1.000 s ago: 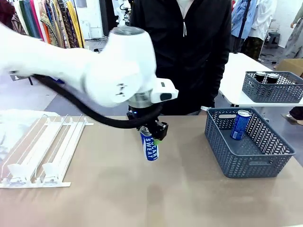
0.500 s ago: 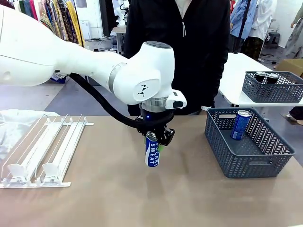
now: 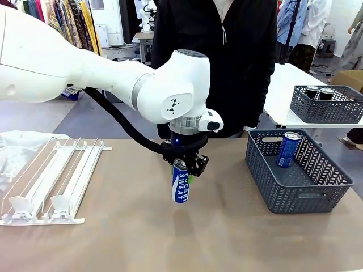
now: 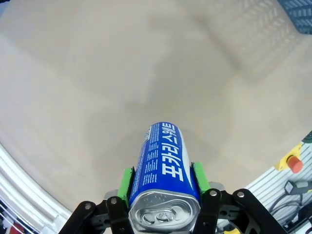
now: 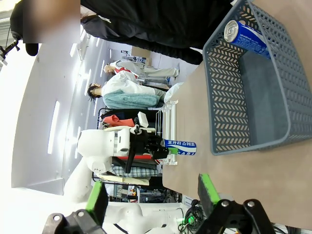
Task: Retrieve and store the cans from the dispenser.
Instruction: Pick up one can from the Automatic Can Dispenser and place it in the middle of the table.
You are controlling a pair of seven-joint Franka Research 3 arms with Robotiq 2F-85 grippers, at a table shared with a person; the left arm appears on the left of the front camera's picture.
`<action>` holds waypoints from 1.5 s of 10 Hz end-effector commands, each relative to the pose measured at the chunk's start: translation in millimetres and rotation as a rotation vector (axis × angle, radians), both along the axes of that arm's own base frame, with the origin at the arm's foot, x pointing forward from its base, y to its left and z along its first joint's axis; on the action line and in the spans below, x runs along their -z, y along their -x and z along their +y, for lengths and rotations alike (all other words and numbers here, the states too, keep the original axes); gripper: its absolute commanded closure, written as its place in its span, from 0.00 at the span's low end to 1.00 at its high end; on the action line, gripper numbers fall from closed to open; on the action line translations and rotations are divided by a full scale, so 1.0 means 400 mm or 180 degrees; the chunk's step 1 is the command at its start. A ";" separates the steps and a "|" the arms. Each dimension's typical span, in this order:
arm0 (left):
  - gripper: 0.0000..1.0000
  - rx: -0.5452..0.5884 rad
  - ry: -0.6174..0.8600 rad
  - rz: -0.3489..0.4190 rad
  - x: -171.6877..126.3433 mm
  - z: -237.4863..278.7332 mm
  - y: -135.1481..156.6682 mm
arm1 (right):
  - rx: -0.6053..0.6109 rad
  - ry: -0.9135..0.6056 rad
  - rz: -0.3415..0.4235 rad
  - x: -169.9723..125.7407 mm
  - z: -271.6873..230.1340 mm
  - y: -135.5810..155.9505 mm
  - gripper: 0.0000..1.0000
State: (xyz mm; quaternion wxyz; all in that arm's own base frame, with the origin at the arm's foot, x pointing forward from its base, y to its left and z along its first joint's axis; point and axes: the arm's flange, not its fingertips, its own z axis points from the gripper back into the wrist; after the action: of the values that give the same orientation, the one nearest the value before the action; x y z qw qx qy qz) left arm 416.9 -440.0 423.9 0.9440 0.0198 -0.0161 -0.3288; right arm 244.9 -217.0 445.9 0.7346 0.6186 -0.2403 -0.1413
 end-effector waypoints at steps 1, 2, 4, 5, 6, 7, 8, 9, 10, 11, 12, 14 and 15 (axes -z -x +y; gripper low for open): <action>1.00 0.0015 0.0036 -0.0072 -0.006 -0.001 -0.003 | -0.0008 0.0006 -0.0092 -0.002 -0.002 -0.001 0.00; 1.00 0.0000 0.0000 0.0000 0.000 0.000 0.000 | -0.0008 0.0006 -0.0092 -0.002 -0.002 -0.001 0.00; 1.00 0.0057 0.0191 -0.0129 0.047 0.000 -0.017 | -0.0008 0.0006 -0.0092 -0.002 -0.002 -0.001 0.00; 1.00 0.0006 0.0139 -0.0141 0.058 0.001 -0.018 | -0.0008 0.0006 -0.0092 -0.002 -0.002 -0.001 0.00; 1.00 0.0008 0.0137 -0.0177 0.063 0.006 -0.023 | -0.0008 0.0006 -0.0092 -0.002 -0.002 -0.001 0.00; 1.00 -0.0011 0.0145 -0.0191 0.062 0.011 -0.022 | -0.0008 0.0006 -0.0092 -0.002 -0.002 -0.001 0.00; 1.00 -0.0027 0.0140 -0.0193 0.068 0.014 -0.026 | -0.0008 0.0006 -0.0092 -0.002 -0.002 -0.001 0.00; 1.00 -0.0029 0.0160 -0.0173 0.075 0.013 -0.031 | -0.0008 0.0006 -0.0092 -0.002 -0.002 -0.001 0.00; 0.42 -0.0029 0.0165 -0.0163 0.077 0.014 -0.028 | -0.0008 0.0006 -0.0092 -0.002 -0.002 -0.001 0.00; 0.00 -0.0034 0.0162 -0.0159 0.077 0.013 -0.029 | -0.0008 0.0006 -0.0092 -0.002 -0.002 -0.001 0.00; 0.00 -0.0031 0.0172 -0.0160 0.076 0.016 -0.030 | -0.0008 0.0006 -0.0092 -0.002 -0.002 -0.001 0.00; 0.00 -0.0081 0.0175 -0.0204 0.060 0.028 -0.027 | -0.0008 0.0006 -0.0092 -0.002 -0.002 -0.001 0.00; 0.00 -0.0110 0.0243 -0.0234 0.026 0.052 -0.018 | -0.0008 0.0006 -0.0092 -0.002 -0.002 -0.001 0.00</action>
State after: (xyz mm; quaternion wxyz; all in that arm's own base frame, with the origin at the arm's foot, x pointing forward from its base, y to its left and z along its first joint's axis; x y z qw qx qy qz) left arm 433.3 -436.1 403.0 0.9457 0.0002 -0.0469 -0.3216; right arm 244.9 -217.0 445.9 0.7346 0.6186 -0.2403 -0.1413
